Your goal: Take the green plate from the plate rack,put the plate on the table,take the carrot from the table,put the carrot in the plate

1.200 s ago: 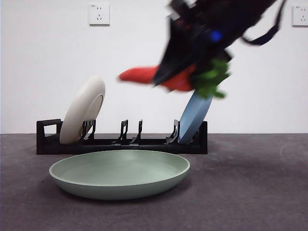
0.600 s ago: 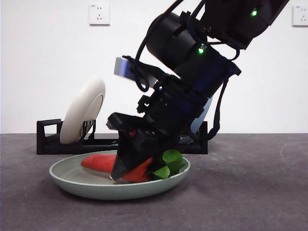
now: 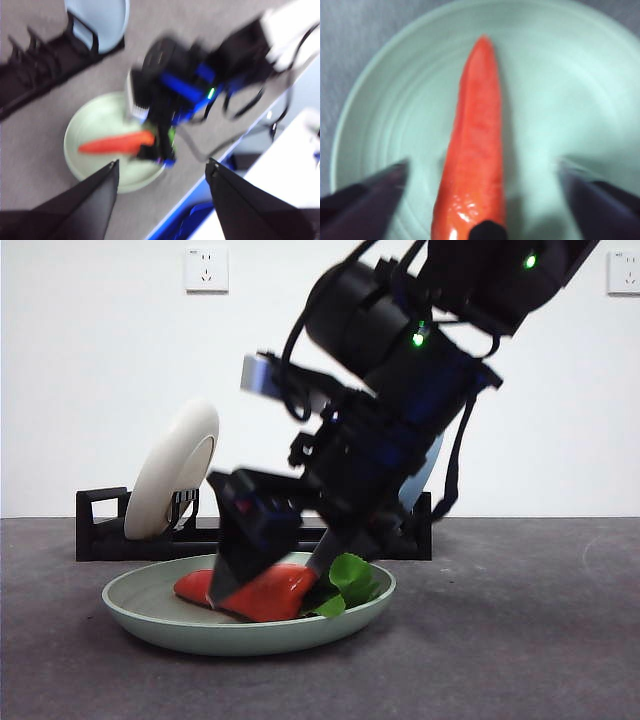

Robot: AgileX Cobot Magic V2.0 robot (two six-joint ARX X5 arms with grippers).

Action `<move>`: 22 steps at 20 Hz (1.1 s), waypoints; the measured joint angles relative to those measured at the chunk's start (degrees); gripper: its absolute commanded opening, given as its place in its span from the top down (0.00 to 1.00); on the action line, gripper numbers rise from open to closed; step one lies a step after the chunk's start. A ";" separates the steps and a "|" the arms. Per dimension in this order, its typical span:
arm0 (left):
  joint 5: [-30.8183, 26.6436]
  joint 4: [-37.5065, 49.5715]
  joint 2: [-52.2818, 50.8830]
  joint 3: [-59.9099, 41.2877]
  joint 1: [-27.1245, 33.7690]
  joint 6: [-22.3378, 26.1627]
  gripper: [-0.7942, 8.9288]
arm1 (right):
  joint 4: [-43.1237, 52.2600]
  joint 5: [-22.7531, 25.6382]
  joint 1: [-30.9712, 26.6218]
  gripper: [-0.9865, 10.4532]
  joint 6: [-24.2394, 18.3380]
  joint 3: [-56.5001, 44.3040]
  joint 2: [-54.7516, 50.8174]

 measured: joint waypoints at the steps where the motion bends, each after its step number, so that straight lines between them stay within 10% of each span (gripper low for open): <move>1: 0.00 -1.42 0.00 0.00 0.00 0.00 0.62 | -0.90 0.39 0.00 0.32 0.22 0.00 -2.36; 16: 0.35 -5.81 0.00 0.00 0.00 3.54 0.63 | -53.96 0.04 0.02 0.35 9.64 0.00 -50.12; 22: 0.46 -7.48 0.00 0.00 0.00 3.65 0.65 | -61.99 0.04 0.04 0.62 11.80 0.00 -54.97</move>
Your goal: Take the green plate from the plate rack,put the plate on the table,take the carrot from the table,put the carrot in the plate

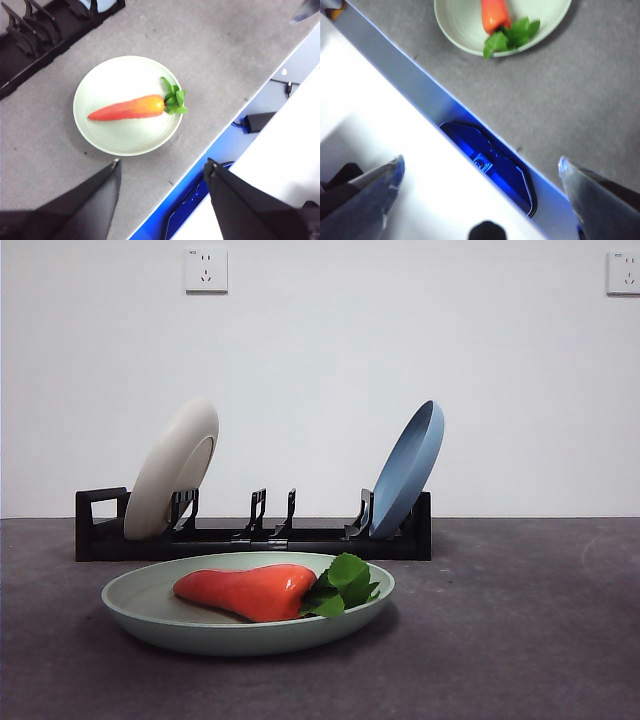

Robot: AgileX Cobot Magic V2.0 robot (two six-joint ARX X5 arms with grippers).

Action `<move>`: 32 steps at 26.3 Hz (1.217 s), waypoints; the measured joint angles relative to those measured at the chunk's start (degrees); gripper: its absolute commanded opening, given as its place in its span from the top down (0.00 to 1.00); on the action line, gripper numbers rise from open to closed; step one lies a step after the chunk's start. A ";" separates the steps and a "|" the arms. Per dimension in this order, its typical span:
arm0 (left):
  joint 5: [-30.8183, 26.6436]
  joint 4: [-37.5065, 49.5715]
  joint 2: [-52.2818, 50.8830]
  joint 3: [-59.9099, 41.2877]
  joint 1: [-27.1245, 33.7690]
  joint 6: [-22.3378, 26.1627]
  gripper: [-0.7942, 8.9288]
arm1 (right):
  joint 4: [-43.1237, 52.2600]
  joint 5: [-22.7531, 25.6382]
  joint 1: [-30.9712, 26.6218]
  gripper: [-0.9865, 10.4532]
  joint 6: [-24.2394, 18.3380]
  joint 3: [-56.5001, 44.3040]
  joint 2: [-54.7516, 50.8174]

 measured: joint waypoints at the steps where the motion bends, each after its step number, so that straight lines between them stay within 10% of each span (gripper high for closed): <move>1: 0.13 -0.24 0.00 0.00 0.00 0.02 0.70 | -0.59 0.00 0.00 0.72 0.31 0.00 -0.37; 3: 1.25 -0.61 0.00 0.00 0.00 0.04 0.85 | -1.20 0.00 0.00 0.92 0.55 0.00 -0.81; 5: 1.88 -0.63 0.00 0.00 0.00 0.02 0.94 | -1.25 0.00 0.00 0.92 0.74 0.00 -1.03; 32: 2.16 -0.31 0.00 0.00 0.00 0.13 0.92 | -0.92 0.07 -0.02 0.91 0.98 0.00 -1.11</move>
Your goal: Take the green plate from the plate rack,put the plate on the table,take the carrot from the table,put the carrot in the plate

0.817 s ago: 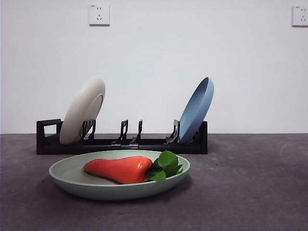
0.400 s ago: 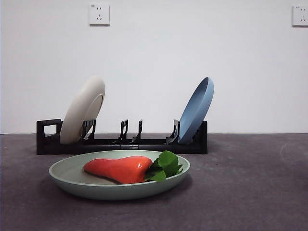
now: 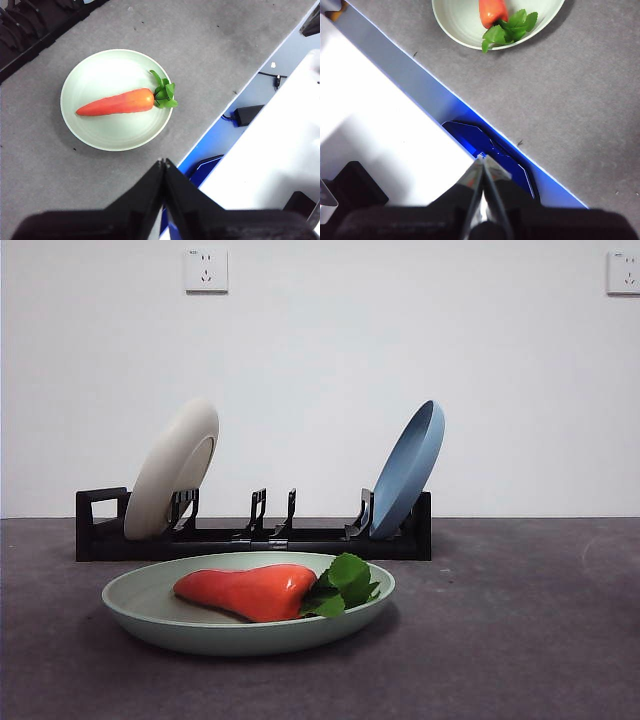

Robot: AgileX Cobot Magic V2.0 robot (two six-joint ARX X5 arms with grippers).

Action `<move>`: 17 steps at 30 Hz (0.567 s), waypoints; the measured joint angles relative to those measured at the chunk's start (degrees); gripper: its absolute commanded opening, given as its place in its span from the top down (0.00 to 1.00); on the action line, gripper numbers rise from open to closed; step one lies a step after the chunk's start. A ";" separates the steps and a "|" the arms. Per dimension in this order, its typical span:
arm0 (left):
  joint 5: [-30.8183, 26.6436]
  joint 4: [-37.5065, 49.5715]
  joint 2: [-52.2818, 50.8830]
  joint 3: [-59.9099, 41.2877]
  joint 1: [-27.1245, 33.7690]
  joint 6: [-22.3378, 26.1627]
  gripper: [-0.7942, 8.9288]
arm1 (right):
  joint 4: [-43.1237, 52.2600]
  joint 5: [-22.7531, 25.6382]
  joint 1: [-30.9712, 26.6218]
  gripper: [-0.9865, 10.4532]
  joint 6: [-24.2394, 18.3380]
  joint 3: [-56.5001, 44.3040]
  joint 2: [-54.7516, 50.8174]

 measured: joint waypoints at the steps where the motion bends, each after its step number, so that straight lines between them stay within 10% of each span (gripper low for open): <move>1: -0.98 0.50 0.00 0.00 0.02 0.48 0.92 | -0.02 0.00 0.00 0.91 0.00 0.00 0.00; 7: -7.76 14.14 -3.63 -0.92 7.06 9.25 0.92 | -0.02 0.00 0.00 0.91 0.00 0.00 0.00; 17: -1.22 55.08 -21.64 -20.81 37.35 19.30 0.92 | -0.02 0.00 0.00 0.91 0.00 0.00 0.00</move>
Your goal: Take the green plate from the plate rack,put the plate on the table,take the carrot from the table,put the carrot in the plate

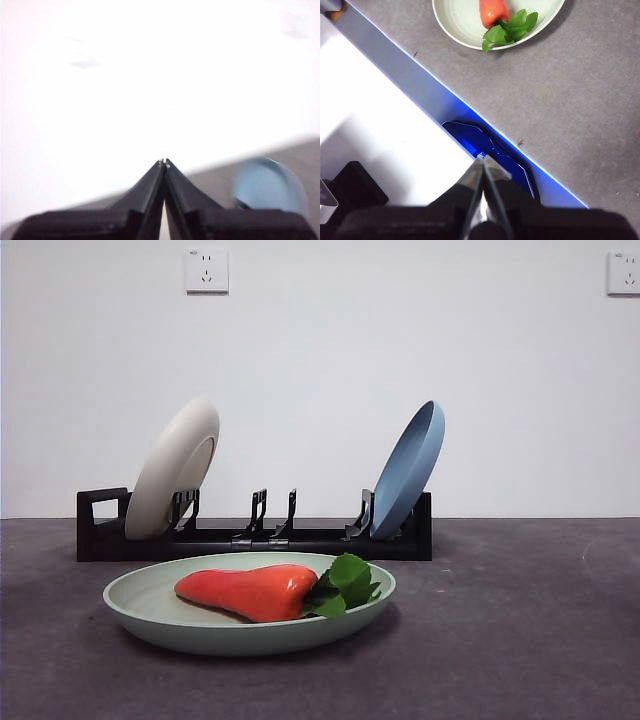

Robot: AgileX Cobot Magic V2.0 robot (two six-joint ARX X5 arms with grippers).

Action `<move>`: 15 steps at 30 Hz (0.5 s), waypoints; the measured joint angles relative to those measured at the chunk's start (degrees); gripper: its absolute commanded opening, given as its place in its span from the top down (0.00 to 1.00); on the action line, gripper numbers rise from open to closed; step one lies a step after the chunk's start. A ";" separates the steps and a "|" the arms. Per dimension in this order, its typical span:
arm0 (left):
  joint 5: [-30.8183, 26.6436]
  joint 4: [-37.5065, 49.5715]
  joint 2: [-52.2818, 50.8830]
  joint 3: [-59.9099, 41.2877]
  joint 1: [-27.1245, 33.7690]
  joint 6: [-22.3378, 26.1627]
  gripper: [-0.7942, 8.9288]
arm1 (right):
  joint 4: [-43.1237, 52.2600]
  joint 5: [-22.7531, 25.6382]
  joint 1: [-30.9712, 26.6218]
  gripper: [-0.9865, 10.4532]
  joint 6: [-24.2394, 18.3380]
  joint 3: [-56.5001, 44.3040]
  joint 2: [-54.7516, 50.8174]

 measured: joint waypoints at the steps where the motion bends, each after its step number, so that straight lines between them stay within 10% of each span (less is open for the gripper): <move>1: 0.00 2.23 -1.73 -2.67 2.21 0.13 0.92 | 0.02 0.00 0.00 0.91 0.00 0.00 0.00; 15: 0.15 7.34 -21.94 -37.46 19.96 -4.22 0.92 | 0.00 0.00 0.00 0.91 0.02 0.00 0.00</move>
